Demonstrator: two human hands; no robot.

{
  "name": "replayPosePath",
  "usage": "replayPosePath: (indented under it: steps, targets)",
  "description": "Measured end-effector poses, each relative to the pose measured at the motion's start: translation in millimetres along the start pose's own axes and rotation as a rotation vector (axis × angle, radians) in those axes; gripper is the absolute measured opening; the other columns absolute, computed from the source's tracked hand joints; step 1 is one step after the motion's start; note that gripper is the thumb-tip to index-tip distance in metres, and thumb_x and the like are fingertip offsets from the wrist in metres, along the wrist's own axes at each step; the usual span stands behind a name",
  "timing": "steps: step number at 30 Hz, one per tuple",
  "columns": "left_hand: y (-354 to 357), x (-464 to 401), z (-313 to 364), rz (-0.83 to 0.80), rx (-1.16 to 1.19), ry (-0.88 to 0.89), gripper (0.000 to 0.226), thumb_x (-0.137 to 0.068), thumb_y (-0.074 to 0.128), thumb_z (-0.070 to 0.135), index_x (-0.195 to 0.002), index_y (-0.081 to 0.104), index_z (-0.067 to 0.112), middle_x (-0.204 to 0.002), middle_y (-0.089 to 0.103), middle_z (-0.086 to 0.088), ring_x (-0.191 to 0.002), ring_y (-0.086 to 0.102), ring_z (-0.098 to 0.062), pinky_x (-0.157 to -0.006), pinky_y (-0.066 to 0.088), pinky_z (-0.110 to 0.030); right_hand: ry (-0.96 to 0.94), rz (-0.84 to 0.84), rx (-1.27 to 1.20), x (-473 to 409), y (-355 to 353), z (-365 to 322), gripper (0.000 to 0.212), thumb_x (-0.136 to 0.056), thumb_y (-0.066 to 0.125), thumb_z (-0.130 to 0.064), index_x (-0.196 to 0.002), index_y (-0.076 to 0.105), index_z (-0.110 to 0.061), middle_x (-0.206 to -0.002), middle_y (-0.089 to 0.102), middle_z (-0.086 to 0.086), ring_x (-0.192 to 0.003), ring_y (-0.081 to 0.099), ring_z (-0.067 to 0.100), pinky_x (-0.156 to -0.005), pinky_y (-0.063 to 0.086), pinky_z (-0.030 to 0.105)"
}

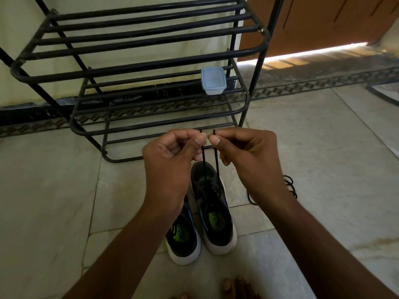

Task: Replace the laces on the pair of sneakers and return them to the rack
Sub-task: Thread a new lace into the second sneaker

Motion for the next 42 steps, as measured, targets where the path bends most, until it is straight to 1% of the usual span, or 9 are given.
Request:
replayPosePath:
  steps: [14, 19, 22, 24, 27, 29, 33, 38, 42]
  targets:
    - [2.8, 2.1, -0.5, -0.029, 0.008, -0.01, 0.004, -0.089, 0.074, 0.005, -0.093, 0.075, 0.006, -0.08, 0.075, -0.011, -0.071, 0.066, -0.019, -0.067, 0.053, -0.024, -0.022, 0.005, 0.034, -0.1, -5.4, -0.2, 0.012, -0.088, 0.077, -0.012, -0.098, 0.08, -0.006, -0.085, 0.078, -0.001, -0.075, 0.071, 0.007, -0.067, 0.052, 0.019]
    - [2.3, 2.4, -2.6, -0.055, -0.02, -0.011, 0.006, -0.091, 0.073, 0.008, -0.096, 0.074, 0.005, -0.082, 0.075, -0.009, -0.071, 0.066, -0.018, -0.064, 0.053, -0.027, -0.018, 0.012, 0.002, 1.0, -7.7, 2.9, 0.009, -0.088, 0.077, -0.008, -0.095, 0.079, -0.004, -0.085, 0.078, 0.002, -0.082, 0.074, 0.017, -0.076, 0.061, 0.034]
    - [-1.1, 1.4, -4.8, -0.047, -0.096, -0.004, 0.006, -0.094, 0.071, 0.012, -0.098, 0.073, 0.008, -0.084, 0.076, -0.004, -0.08, 0.072, -0.015, -0.072, 0.054, -0.024, 0.0, -0.009, 0.003, 0.6, -8.6, 5.2, 0.005, -0.089, 0.074, -0.004, -0.09, 0.078, -0.001, -0.082, 0.076, 0.007, -0.079, 0.074, 0.022, -0.079, 0.062, 0.044]
    - [-1.0, 1.6, -15.3, -0.067, -0.062, -0.08, 0.007, -0.098, 0.066, 0.011, -0.1, 0.069, 0.006, -0.086, 0.075, -0.007, -0.083, 0.075, -0.021, -0.074, 0.057, -0.027, 0.069, -0.028, -0.038, 1.3, -10.0, 14.8, 0.008, -0.091, 0.069, 0.0, -0.086, 0.074, 0.004, -0.076, 0.072, 0.013, -0.072, 0.074, 0.028, -0.075, 0.063, 0.046]
    - [-0.9, 4.9, -50.6, -0.077, 0.08, -0.311, 0.004, -0.101, 0.059, 0.005, -0.103, 0.063, 0.004, -0.076, 0.065, -0.004, -0.059, 0.066, -0.021, -0.052, 0.049, -0.027, 0.197, -0.021, 0.064, 6.2, -17.4, 42.2, 0.012, -0.093, 0.067, -0.004, -0.083, 0.071, 0.0, -0.072, 0.068, 0.008, -0.056, 0.071, 0.026, -0.062, 0.06, 0.04]
    - [-7.0, 2.5, -75.7, -0.081, -0.085, -0.325, 0.003, -0.099, 0.062, 0.007, -0.099, 0.065, 0.008, -0.075, 0.061, -0.002, -0.05, 0.052, -0.014, -0.047, 0.038, -0.025, 0.235, -0.066, 0.286, 11.8, -20.0, 69.6, 0.014, -0.093, 0.067, -0.013, -0.08, 0.073, -0.011, -0.074, 0.069, -0.001, -0.053, 0.068, 0.015, -0.06, 0.053, 0.03]
    - [-11.1, 6.2, -129.7, -0.281, -0.652, -0.302, 0.004, -0.092, 0.074, 0.023, -0.091, 0.07, 0.023, -0.082, 0.07, 0.01, -0.072, 0.063, 0.0, -0.066, 0.042, -0.016, 0.341, -0.288, 0.62, 28.7, -18.5, 133.3, 0.009, -0.09, 0.071, -0.021, -0.089, 0.078, -0.025, -0.083, 0.073, -0.01, -0.076, 0.068, 0.005, -0.078, 0.057, 0.031]
    - [-11.9, 33.4, -167.3, -0.523, -0.948, -0.418, 0.033, -0.079, 0.084, 0.049, -0.083, 0.067, 0.021, -0.077, 0.069, 0.005, -0.073, 0.067, -0.008, -0.066, 0.052, -0.024, 0.425, -0.502, 0.715, 54.5, -13.3, 166.3, 0.028, -0.085, 0.074, -0.012, -0.108, 0.074, -0.027, -0.109, 0.063, -0.001, -0.096, 0.063, 0.009, -0.086, 0.054, 0.028]
    - [-5.2, 46.2, -166.8, -0.577, -1.104, -0.361, 0.032, -0.08, 0.081, 0.05, -0.078, 0.058, 0.028, -0.078, 0.067, 0.005, -0.074, 0.066, -0.012, -0.075, 0.06, -0.04, 0.442, -0.538, 0.666, 63.7, -8.0, 166.9, 0.01, -0.084, 0.08, -0.018, -0.093, 0.075, -0.019, -0.096, 0.062, -0.013, -0.074, 0.058, -0.002, -0.078, 0.05, 0.024]
Point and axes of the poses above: each hand's wrist, its own x-axis away from the middle knuckle, its own y-axis out of the palm, z = x × y, the point moved 9 cm from there along -x, towards the middle knuckle
